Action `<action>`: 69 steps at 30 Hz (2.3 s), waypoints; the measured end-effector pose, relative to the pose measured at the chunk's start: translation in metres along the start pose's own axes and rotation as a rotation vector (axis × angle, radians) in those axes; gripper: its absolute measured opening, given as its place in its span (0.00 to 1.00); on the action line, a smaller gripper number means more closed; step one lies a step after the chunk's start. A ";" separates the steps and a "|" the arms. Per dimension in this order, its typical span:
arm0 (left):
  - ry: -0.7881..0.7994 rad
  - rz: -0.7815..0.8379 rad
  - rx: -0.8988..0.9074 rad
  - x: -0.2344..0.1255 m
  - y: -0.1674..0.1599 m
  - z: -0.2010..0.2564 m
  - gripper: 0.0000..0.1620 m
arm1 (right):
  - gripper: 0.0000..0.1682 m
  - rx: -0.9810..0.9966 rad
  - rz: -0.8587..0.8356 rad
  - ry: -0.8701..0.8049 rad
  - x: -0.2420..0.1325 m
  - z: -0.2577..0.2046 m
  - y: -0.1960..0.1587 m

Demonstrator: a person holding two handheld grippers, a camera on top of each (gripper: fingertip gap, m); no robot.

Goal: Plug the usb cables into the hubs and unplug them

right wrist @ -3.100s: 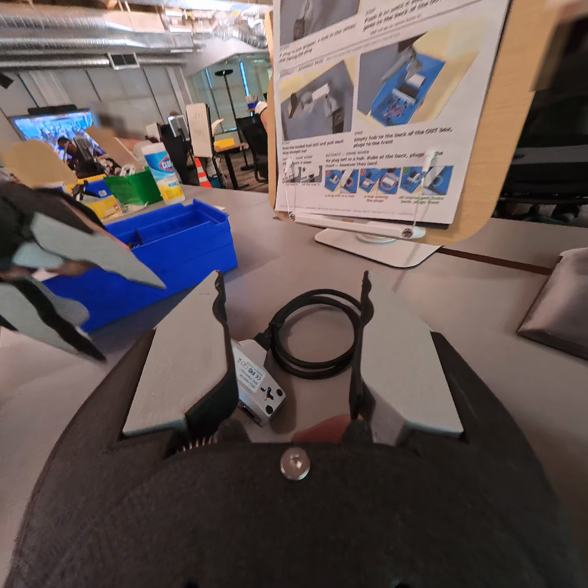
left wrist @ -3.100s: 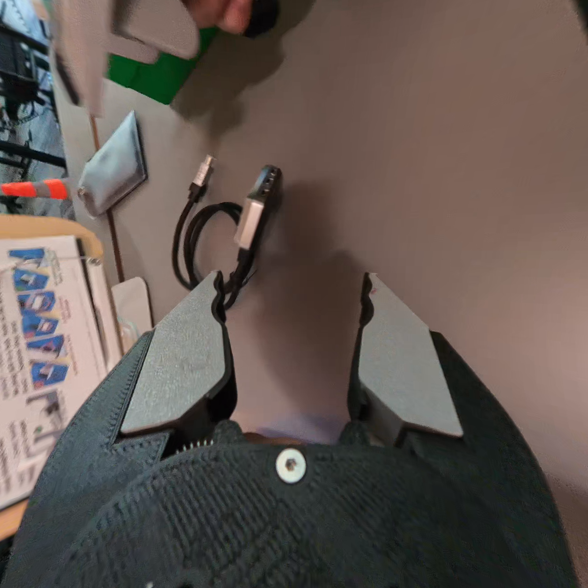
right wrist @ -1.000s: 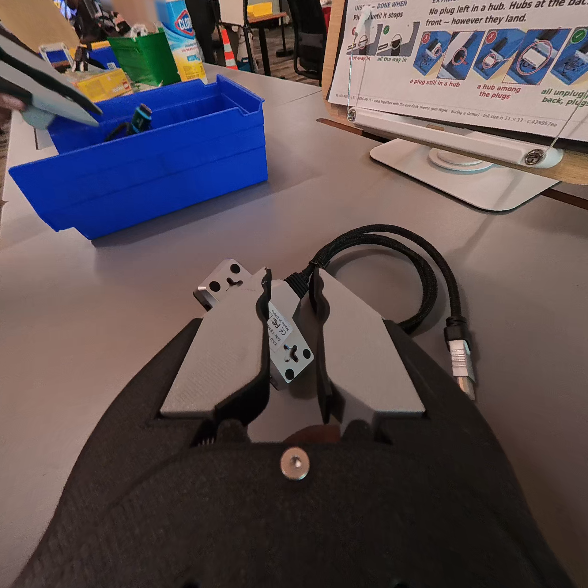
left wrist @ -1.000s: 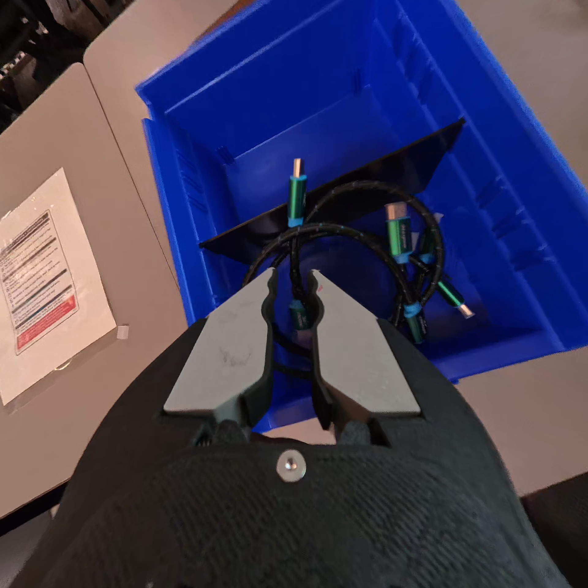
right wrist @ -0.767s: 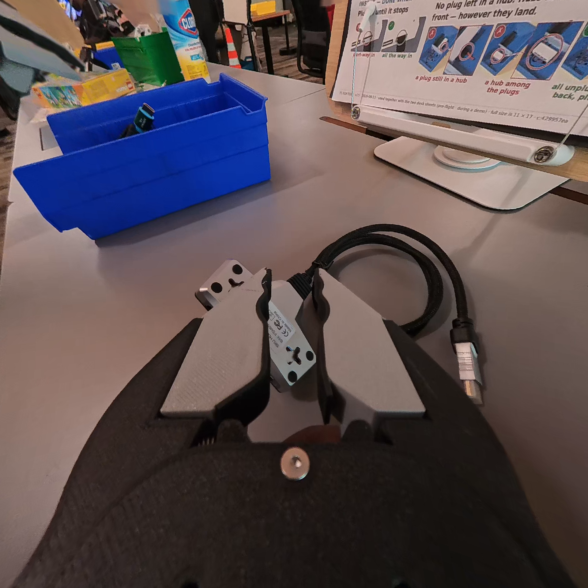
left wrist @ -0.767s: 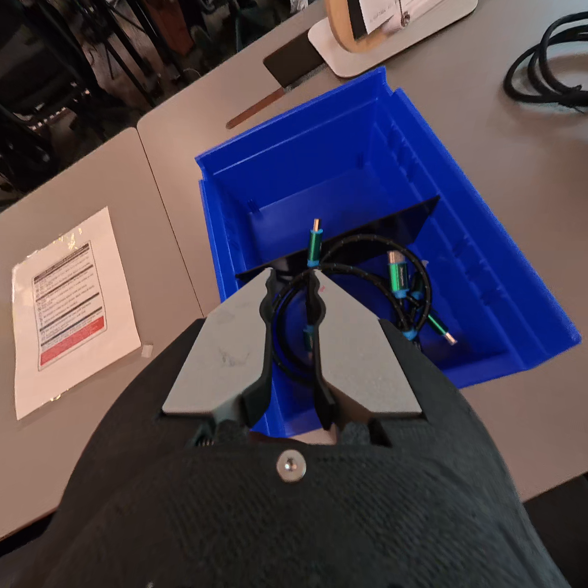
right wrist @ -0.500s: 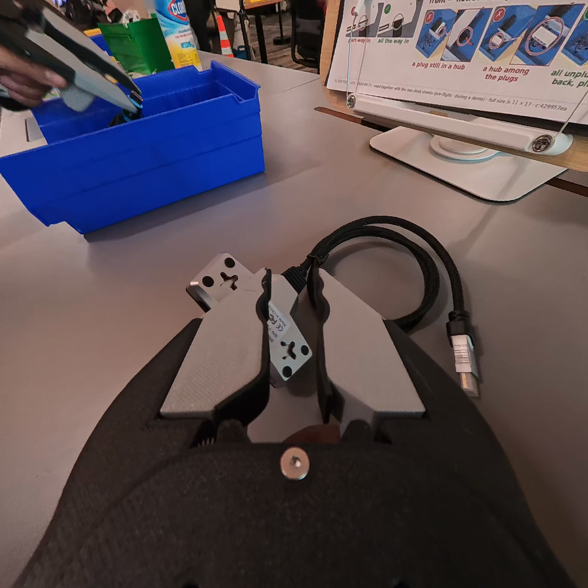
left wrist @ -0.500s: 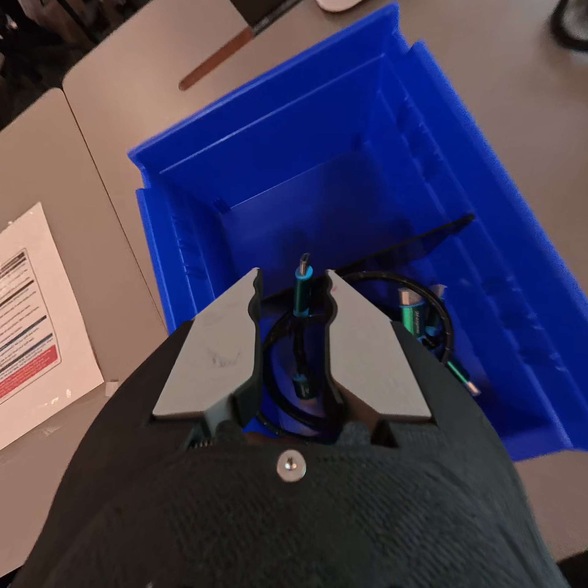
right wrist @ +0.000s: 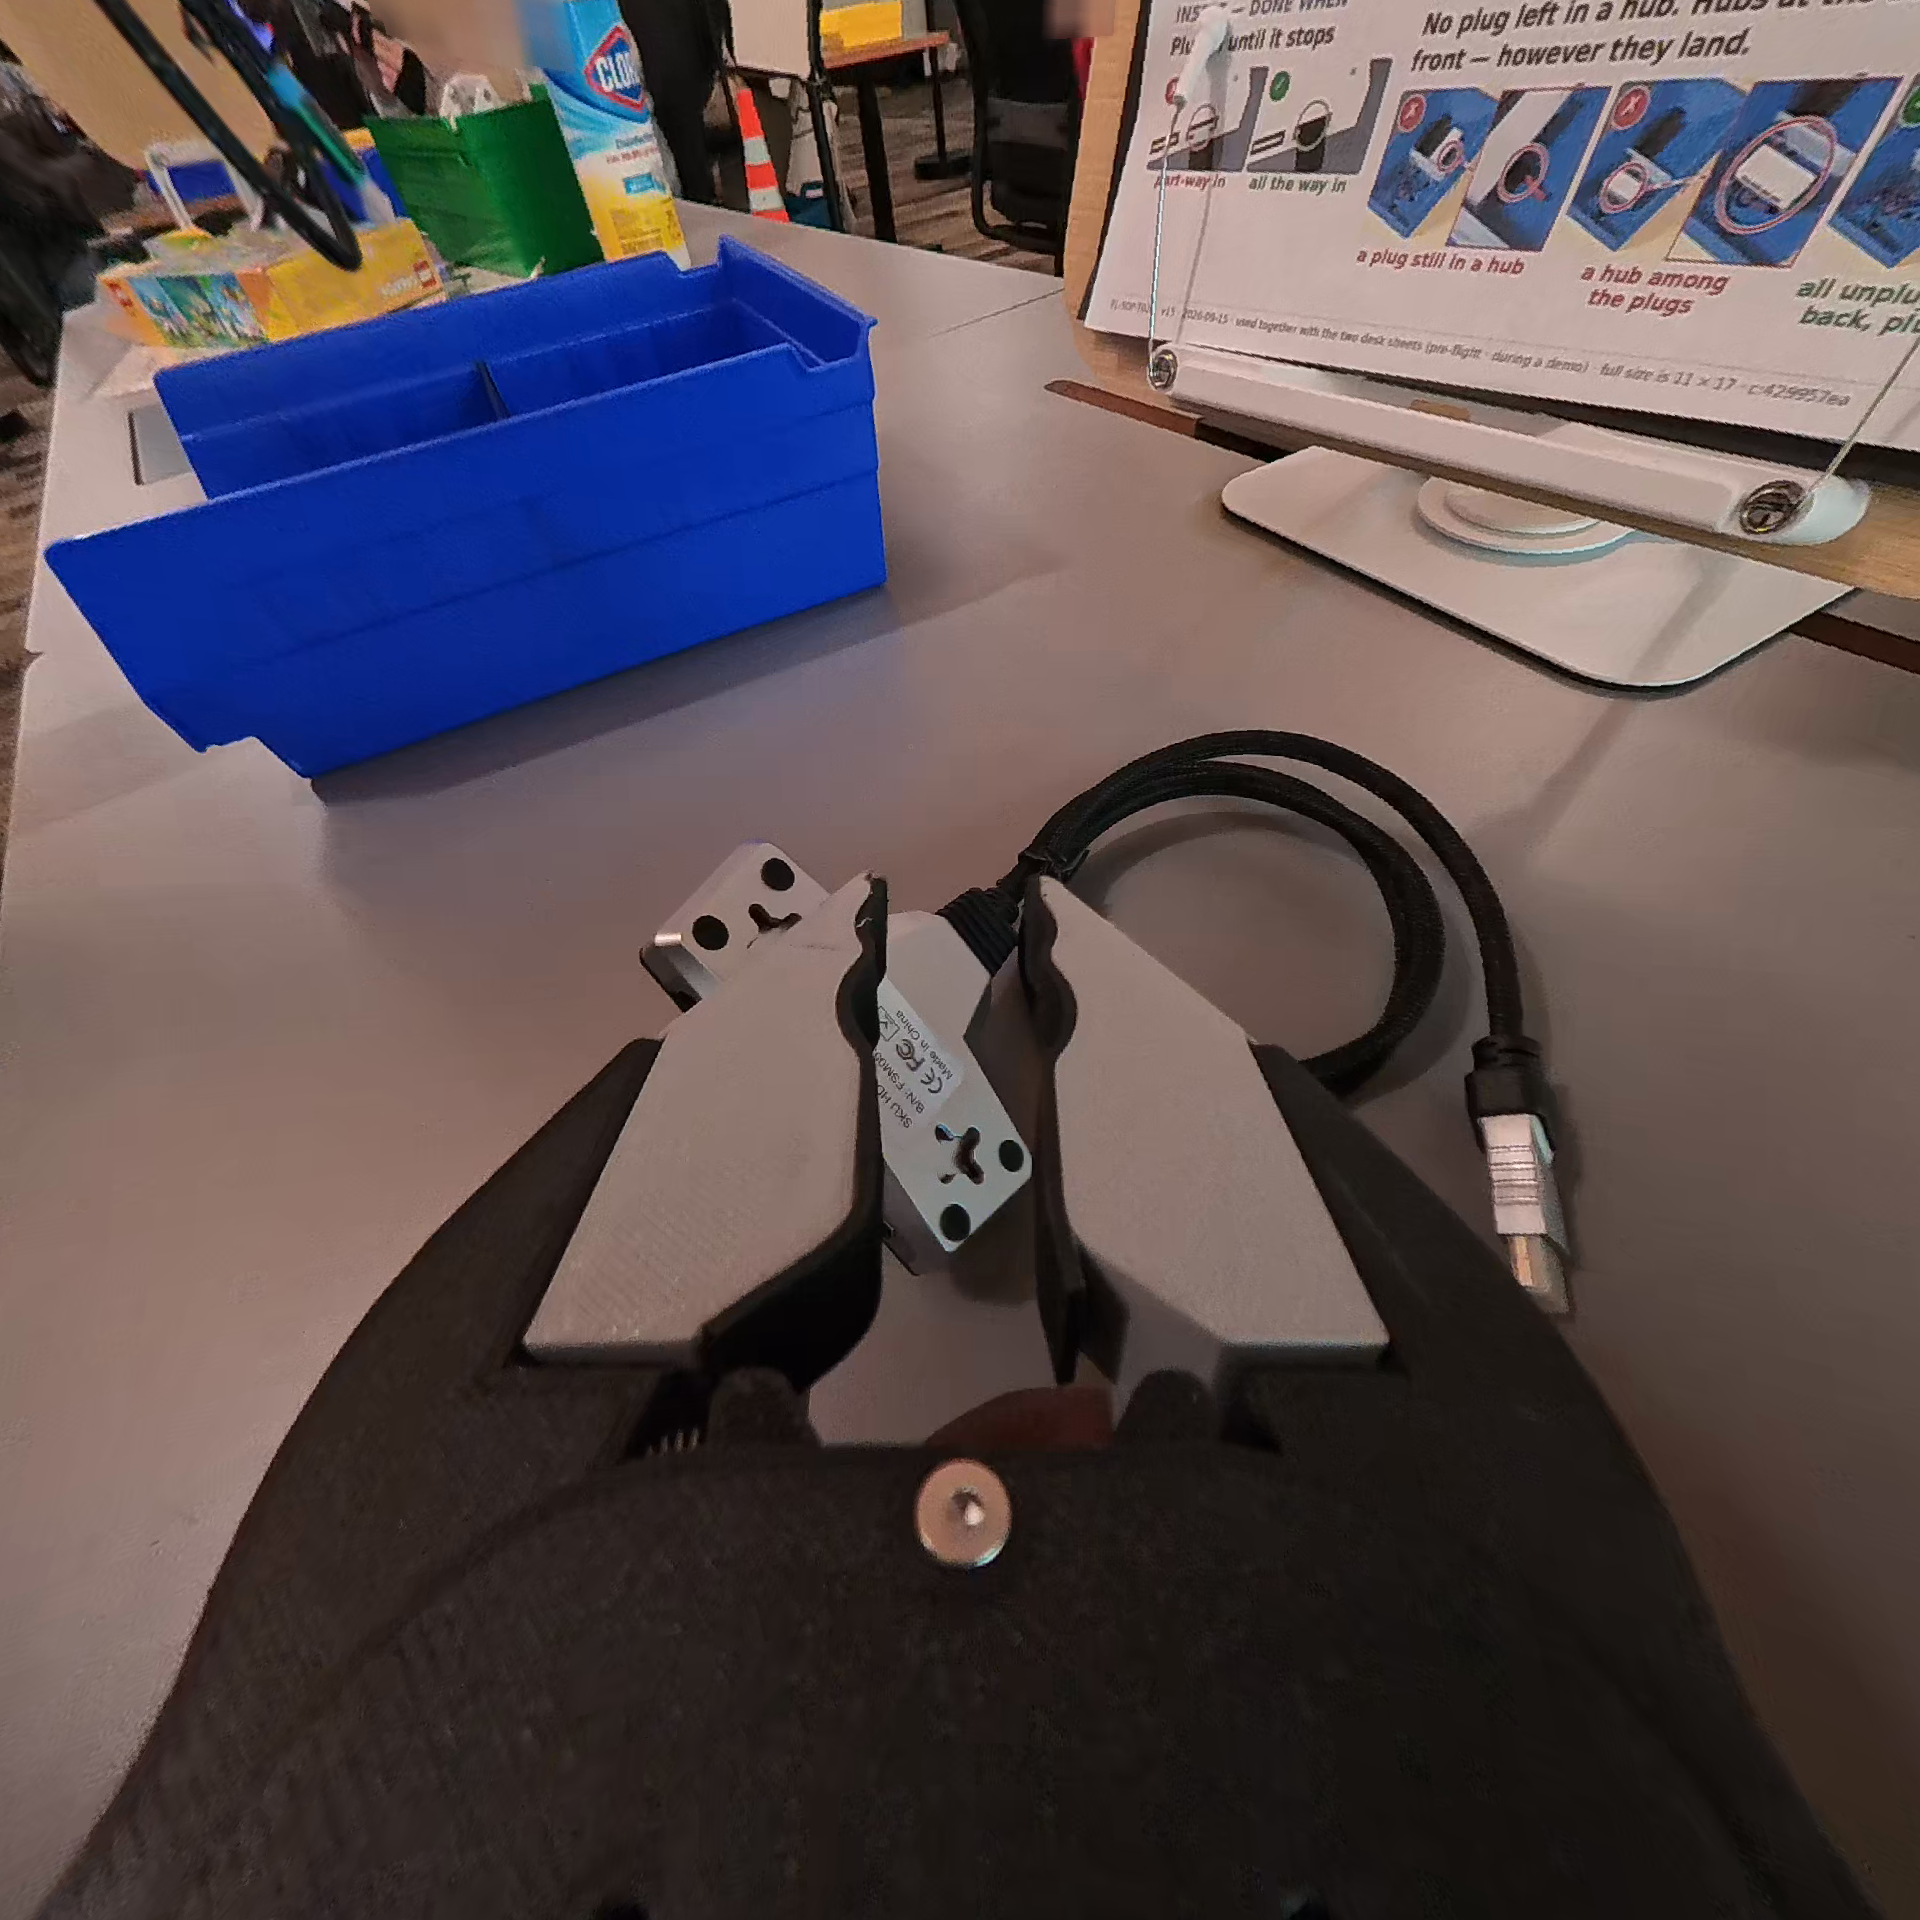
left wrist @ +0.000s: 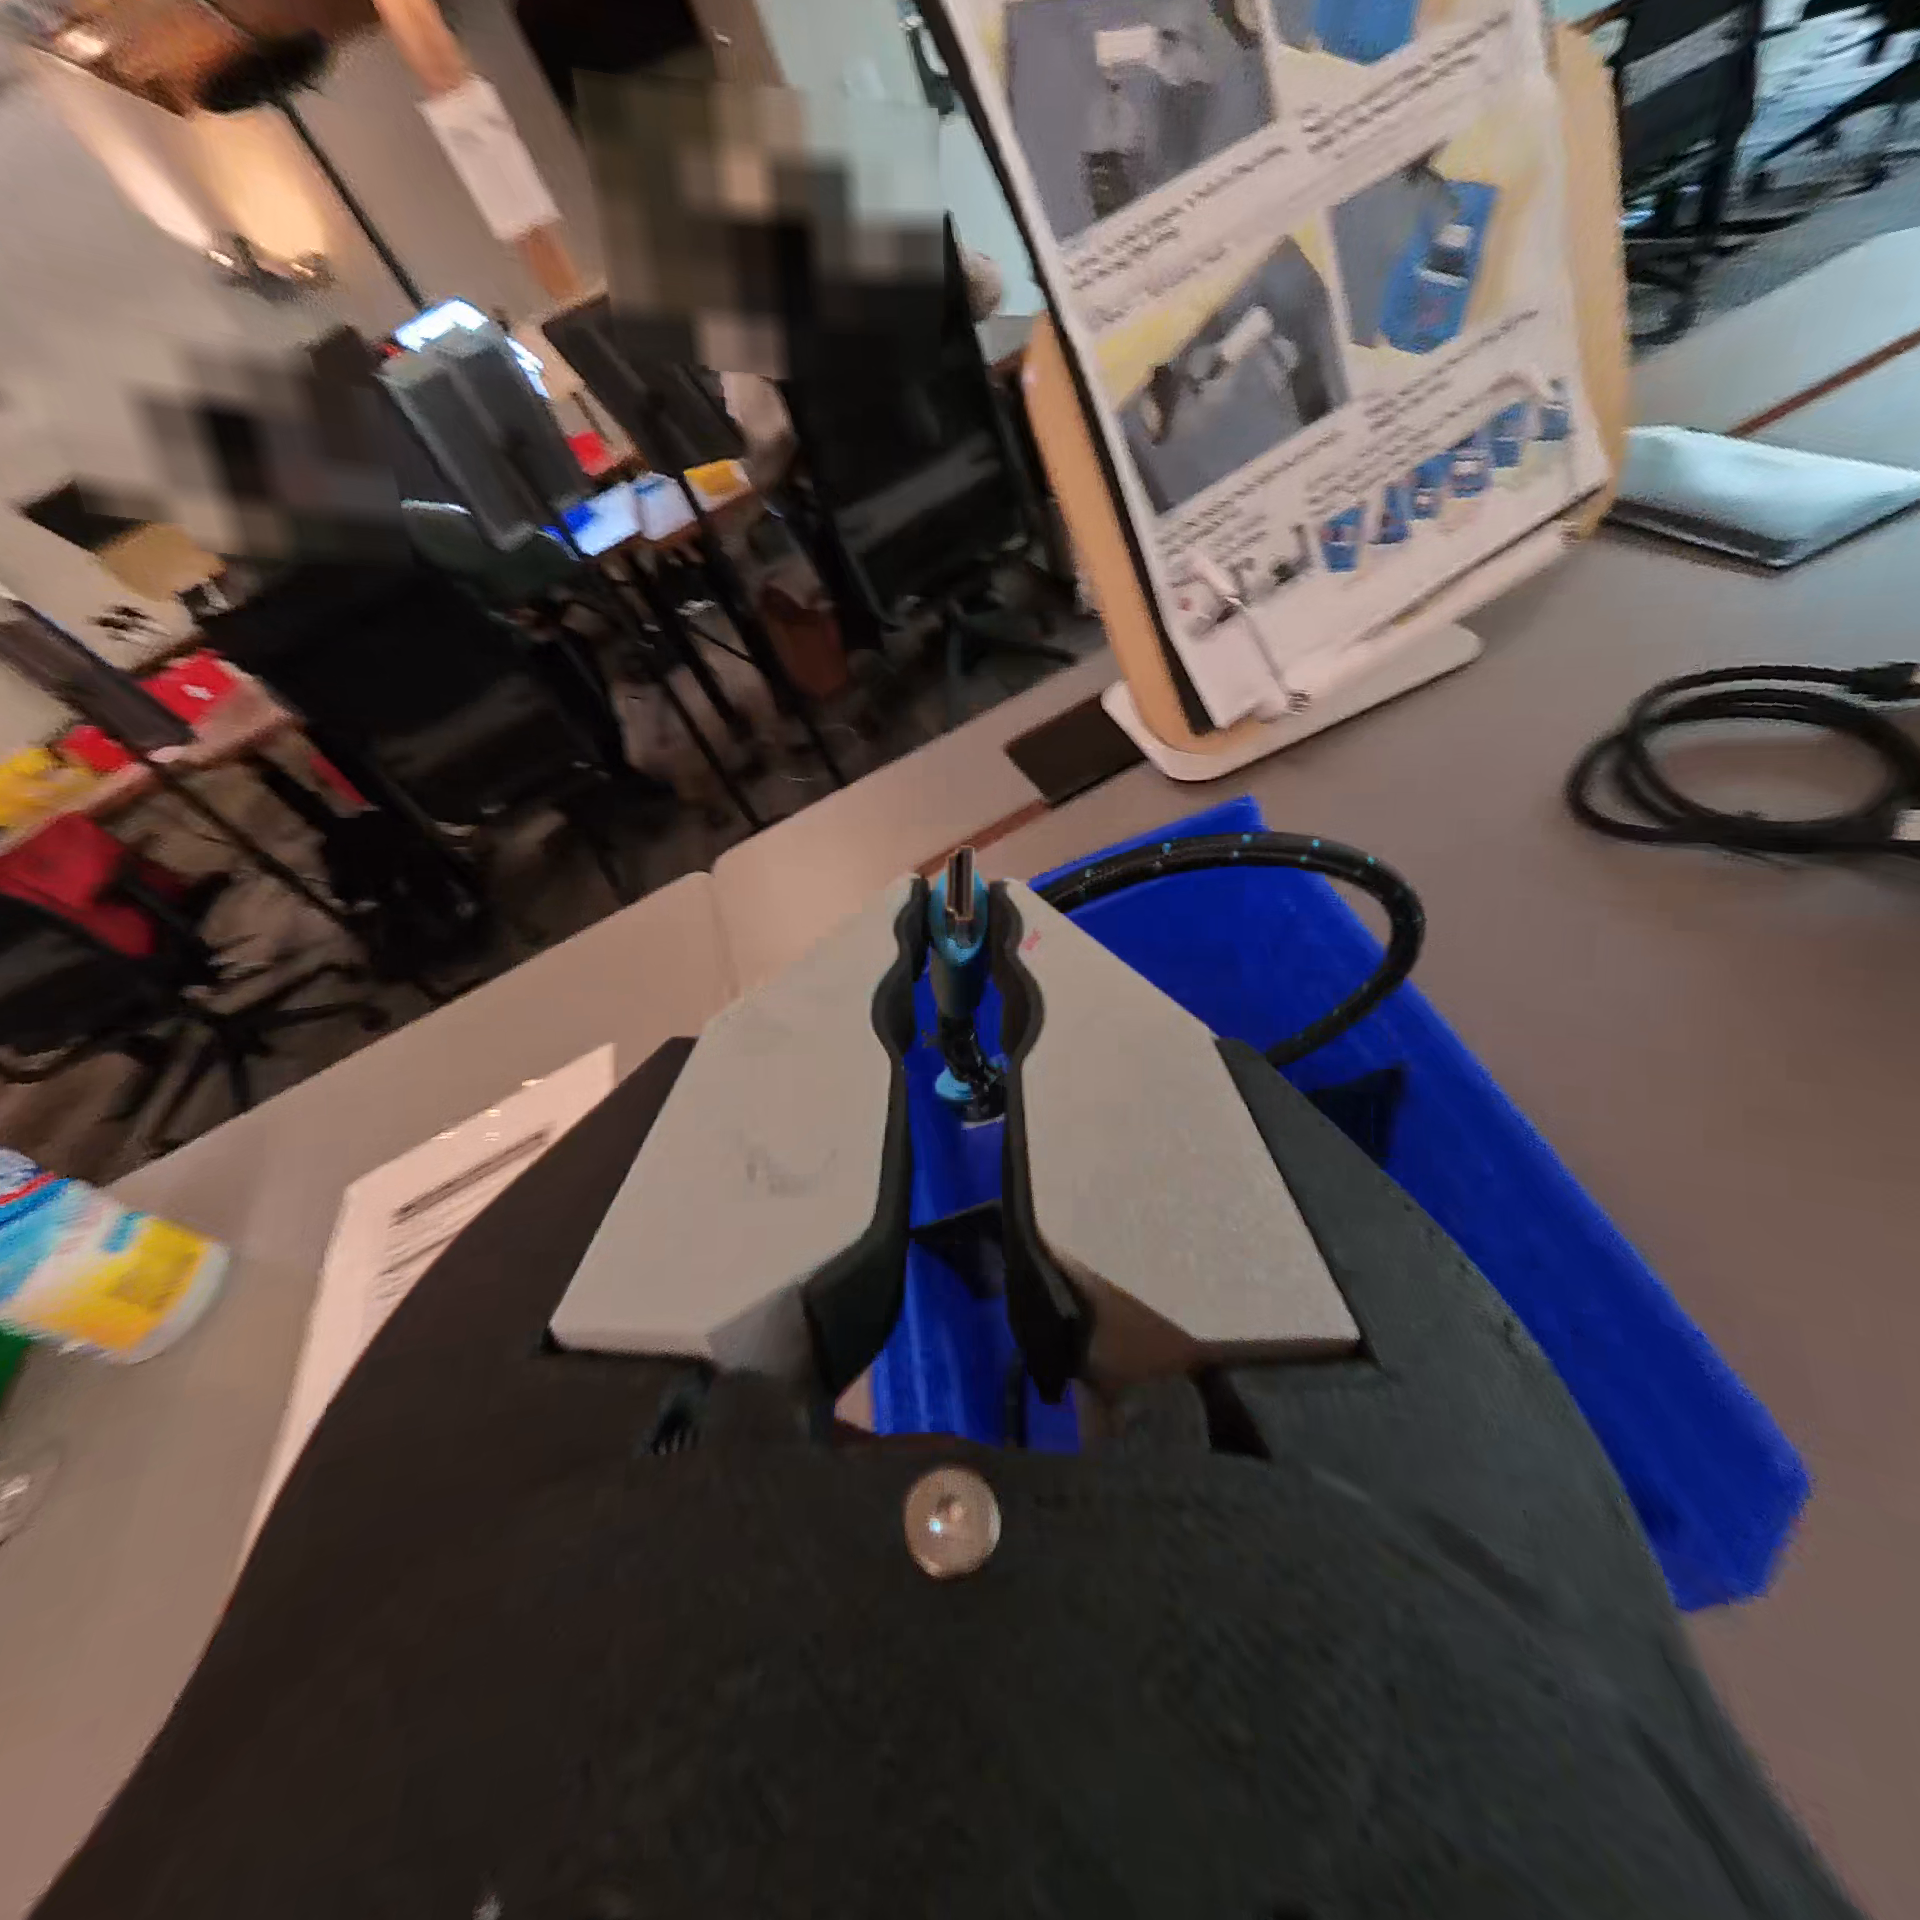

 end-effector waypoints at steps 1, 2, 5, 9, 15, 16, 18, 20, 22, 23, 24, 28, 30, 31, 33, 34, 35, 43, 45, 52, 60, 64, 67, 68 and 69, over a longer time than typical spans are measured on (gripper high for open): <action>0.020 0.008 0.008 -0.002 0.001 -0.004 0.05 | 0.14 -0.004 -0.004 -0.001 0.001 0.000 -0.001; 0.015 0.006 -0.005 -0.004 0.002 -0.004 0.06 | 0.14 -0.008 -0.005 -0.002 0.001 -0.001 -0.001; -0.052 0.071 -0.051 -0.011 0.016 0.010 0.06 | 0.15 -0.013 0.003 0.003 0.000 -0.001 0.000; -0.136 0.115 -0.028 -0.009 0.037 0.045 0.05 | 0.20 -0.009 0.033 0.031 -0.003 -0.003 0.004; -0.368 0.205 -0.033 0.010 0.072 0.135 0.06 | 0.33 -0.030 0.163 0.153 -0.018 -0.018 0.023; -0.402 0.210 -0.026 0.016 0.075 0.151 0.06 | 0.36 -0.037 0.188 0.180 -0.022 -0.022 0.027; -0.445 0.223 -0.010 0.031 0.078 0.182 0.06 | 0.39 -0.055 0.228 0.231 -0.028 -0.030 0.032; -0.495 0.228 0.013 0.047 0.078 0.212 0.06 | 0.43 -0.076 0.260 0.270 -0.033 -0.036 0.037; -0.555 0.241 0.015 0.060 0.078 0.239 0.05 | 0.45 -0.098 0.290 0.308 -0.039 -0.042 0.041; -0.610 0.260 0.023 0.063 0.078 0.252 0.05 | 0.44 -0.106 0.305 0.334 -0.043 -0.045 0.043; -0.682 0.316 0.051 0.062 0.080 0.265 0.05 | 0.43 -0.111 0.313 0.357 -0.046 -0.047 0.044; -1.067 0.622 0.195 0.030 0.071 0.309 0.05 | 0.38 -0.128 0.306 0.305 -0.051 -0.037 0.044; -1.171 0.636 0.194 0.025 0.065 0.320 0.06 | 0.38 -0.134 0.292 0.312 -0.053 -0.036 0.043; -1.166 0.644 0.185 0.028 0.064 0.324 0.06 | 0.38 -0.139 0.282 0.347 -0.053 -0.039 0.042; -1.158 0.643 0.171 0.035 0.061 0.330 0.06 | 0.37 -0.165 0.238 0.448 -0.054 -0.051 0.037; -1.166 0.645 0.162 0.038 0.060 0.332 0.06 | 0.37 -0.190 0.213 0.485 -0.054 -0.058 0.034; -1.181 0.646 0.152 0.040 0.058 0.334 0.06 | 0.36 -0.226 0.190 0.504 -0.053 -0.064 0.030; -1.178 0.663 0.092 0.053 0.054 0.344 0.06 | 0.15 -0.397 0.247 0.429 -0.040 -0.085 0.028; -1.167 0.666 0.054 0.056 0.053 0.342 0.05 | 0.10 -0.399 0.349 0.406 -0.048 -0.083 0.035; -1.054 0.570 -0.037 0.067 0.045 0.325 0.11 | 0.03 -0.415 0.264 0.270 -0.051 -0.059 0.036; -0.842 0.168 0.139 0.091 0.010 0.300 0.31 | 0.03 -0.428 0.128 -0.064 -0.059 -0.013 0.033; -0.786 0.094 0.411 0.107 -0.016 0.319 0.31 | 0.03 -0.451 0.045 -0.124 -0.056 -0.003 0.026; -0.805 0.077 0.602 0.119 -0.033 0.336 0.32 | 0.03 -0.434 -0.037 -0.095 -0.053 0.000 0.016; -0.794 0.092 0.658 0.123 -0.035 0.341 0.32 | 0.03 -0.423 -0.066 -0.086 -0.053 0.001 0.013; -0.774 0.112 0.710 0.127 -0.035 0.346 0.32 | 0.03 -0.408 -0.092 -0.078 -0.053 0.003 0.010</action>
Point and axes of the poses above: each gripper's, where its closed fingertips meet, x out along the fingers, y out of its top, z = x × y across the jaws, the point moved 6 cm from there along -x, back along the fingers, and after that the axes turned 1 degree about y, right-handed, at the moved point
